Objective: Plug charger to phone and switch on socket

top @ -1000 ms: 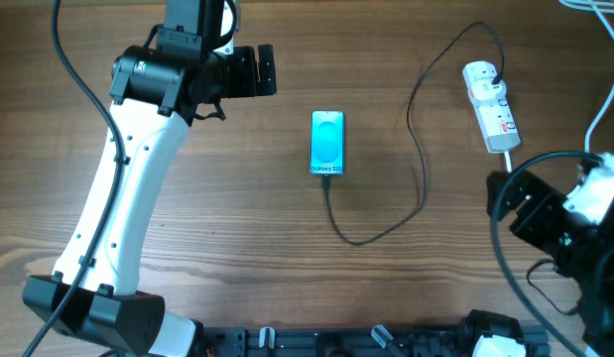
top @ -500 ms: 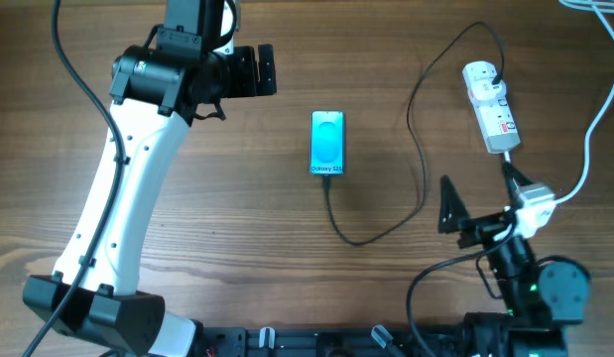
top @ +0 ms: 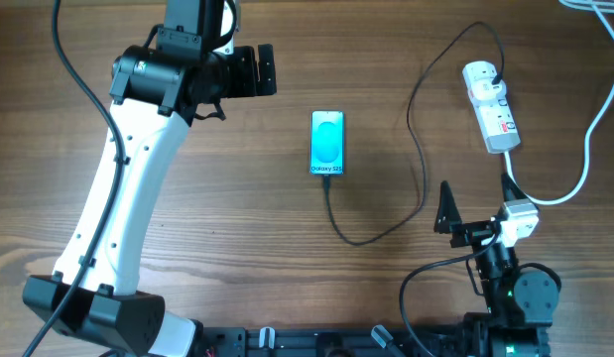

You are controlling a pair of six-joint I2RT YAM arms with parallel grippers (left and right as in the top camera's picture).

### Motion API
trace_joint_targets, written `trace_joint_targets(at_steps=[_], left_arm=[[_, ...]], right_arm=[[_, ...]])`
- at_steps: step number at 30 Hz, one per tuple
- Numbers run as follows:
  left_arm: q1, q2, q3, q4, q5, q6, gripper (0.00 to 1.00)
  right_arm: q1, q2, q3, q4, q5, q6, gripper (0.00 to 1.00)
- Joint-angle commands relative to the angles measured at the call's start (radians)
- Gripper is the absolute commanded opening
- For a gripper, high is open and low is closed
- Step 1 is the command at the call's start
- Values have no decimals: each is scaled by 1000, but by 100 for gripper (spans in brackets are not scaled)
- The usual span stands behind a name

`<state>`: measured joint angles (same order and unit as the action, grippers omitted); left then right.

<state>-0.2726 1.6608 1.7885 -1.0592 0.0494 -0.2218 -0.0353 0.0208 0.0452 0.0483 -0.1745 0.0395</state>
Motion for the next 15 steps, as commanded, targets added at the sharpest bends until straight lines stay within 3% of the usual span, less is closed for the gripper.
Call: trace_joint_targets(at_steps=[1,15], left_arm=[[2,8,-3,0,-10,9,100],[2,8,-3,0,-10,9,100]], right_arm=[[7,-18,-41,23,29,-2,100],[52,-18,-41,-41,55,-15,100]])
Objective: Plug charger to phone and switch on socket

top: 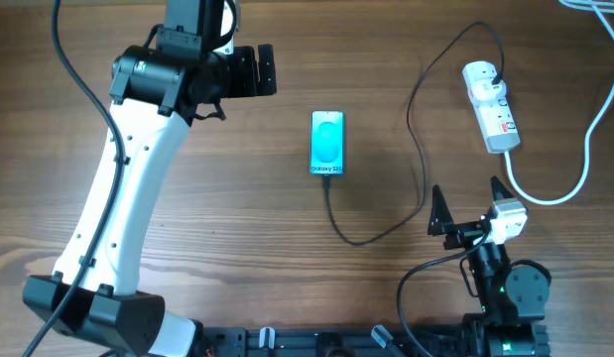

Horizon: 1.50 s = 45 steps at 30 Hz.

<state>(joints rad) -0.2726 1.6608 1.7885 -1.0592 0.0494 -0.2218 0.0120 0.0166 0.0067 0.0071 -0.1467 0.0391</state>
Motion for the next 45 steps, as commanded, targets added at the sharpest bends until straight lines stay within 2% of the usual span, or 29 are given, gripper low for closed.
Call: trace_joint_targets(at_steps=[1,5,45], left_arm=[[2,8,-3,0,-10,9,100],[2,8,-3,0,-10,9,100],[2,8,-3,0,-10,9,100]], right_arm=[[5,-14,-2,-1,35,-21,100],[5,-14,-2,-2,35,-67,100],[5,-13,-2,-4,57,-63,100]])
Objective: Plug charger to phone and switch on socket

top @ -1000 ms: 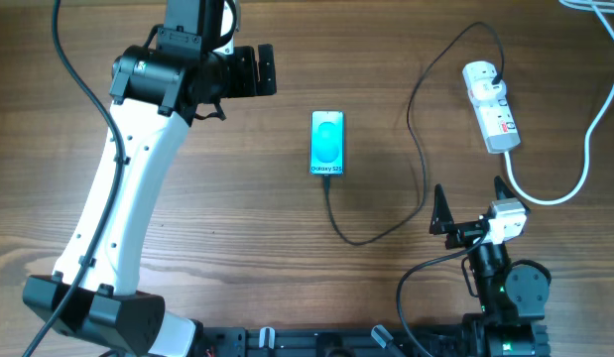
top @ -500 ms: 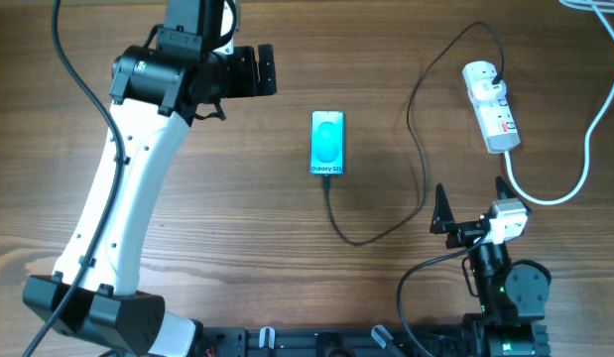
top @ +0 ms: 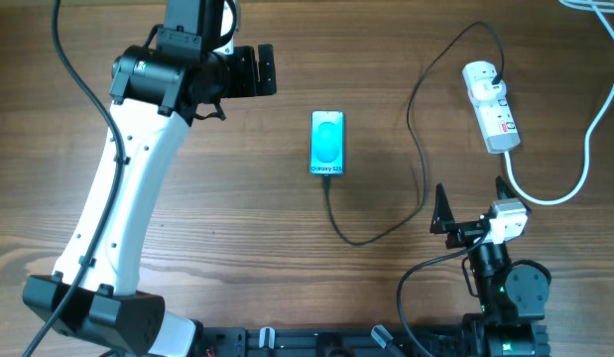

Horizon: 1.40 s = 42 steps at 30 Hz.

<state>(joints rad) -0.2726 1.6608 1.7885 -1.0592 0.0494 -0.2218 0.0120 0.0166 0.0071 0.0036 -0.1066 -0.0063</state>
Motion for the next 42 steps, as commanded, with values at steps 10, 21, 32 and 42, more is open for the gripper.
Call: trace_joint_targets(at_steps=[10,21,32,42], left_arm=[[9,-133,-118,-40,-141,9,100],[94,-551,-592,46,-138,6,100],[127,-1217,-1242,523,-102,14,100],[151,-1591,-1453,645,-51,106,100]], right_arm=[[5,-13,-2,0,17,-17,100],[5,-13,-2,0,17,-17,100],[5,-12,-2,0,17,-17,100],[5,-10,-2,0,17,-17,100]])
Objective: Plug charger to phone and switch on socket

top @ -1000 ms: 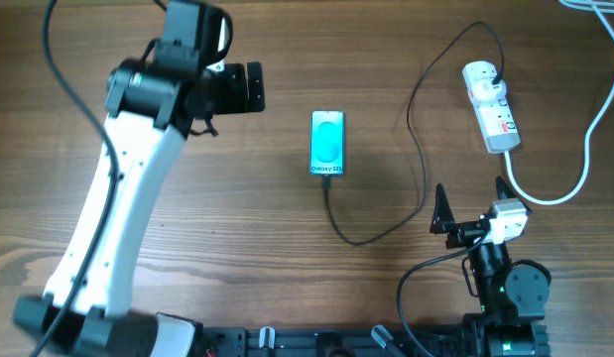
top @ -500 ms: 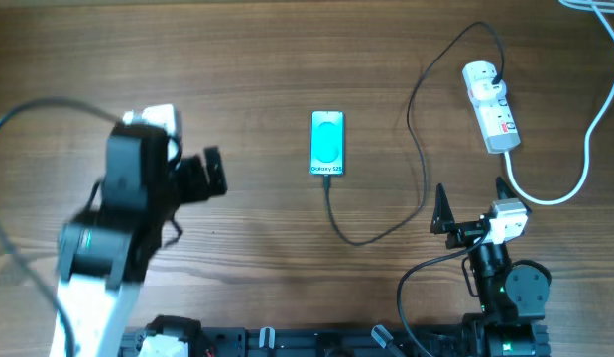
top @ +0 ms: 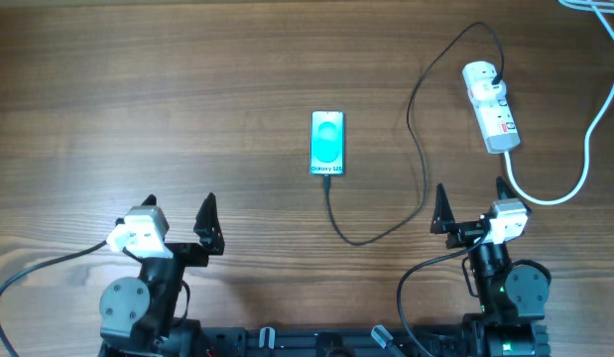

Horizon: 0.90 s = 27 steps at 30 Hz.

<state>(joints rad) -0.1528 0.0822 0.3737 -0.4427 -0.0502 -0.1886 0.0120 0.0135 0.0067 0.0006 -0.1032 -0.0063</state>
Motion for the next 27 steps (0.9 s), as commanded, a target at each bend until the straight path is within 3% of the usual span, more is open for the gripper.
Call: trace_joint_targets(at_steps=[1,4,23,27], left_arm=[[48,-12,-49,47,87,103,100],[111,-18,-108,139,226,182,100],[199,-79,-366,521,225,96,100],[200,-79,-368,465,199,92,100]], right_arm=[[5,-6,-2,3,13,-17,100],[5,-6,-2,3,13,-17,100],[5,-6,-2,3,13,-17,100],[5,-6,-2,3,13,-18,100]])
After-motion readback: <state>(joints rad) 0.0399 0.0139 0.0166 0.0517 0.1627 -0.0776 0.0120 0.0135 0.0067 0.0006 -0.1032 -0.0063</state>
